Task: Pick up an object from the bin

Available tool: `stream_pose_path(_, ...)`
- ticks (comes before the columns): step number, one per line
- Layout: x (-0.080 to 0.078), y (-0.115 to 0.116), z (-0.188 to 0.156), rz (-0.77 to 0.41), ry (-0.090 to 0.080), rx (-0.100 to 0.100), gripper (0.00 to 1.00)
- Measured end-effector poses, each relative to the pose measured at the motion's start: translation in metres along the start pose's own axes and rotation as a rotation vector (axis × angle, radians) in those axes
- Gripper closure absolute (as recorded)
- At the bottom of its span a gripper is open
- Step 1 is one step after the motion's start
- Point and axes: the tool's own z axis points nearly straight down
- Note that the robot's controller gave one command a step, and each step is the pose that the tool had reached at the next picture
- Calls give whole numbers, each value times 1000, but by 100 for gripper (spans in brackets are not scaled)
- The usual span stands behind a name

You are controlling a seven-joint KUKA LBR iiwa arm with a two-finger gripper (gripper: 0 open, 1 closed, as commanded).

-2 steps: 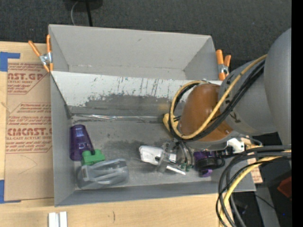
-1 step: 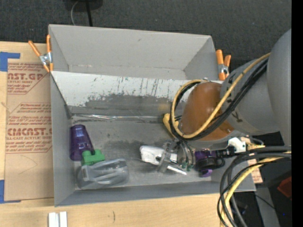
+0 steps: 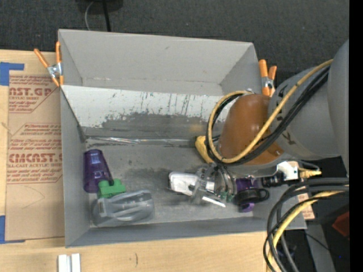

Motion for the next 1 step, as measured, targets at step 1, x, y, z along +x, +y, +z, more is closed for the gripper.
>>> stream_pose_path(1, -1, 0, -9, -1, -4, -1, 100)
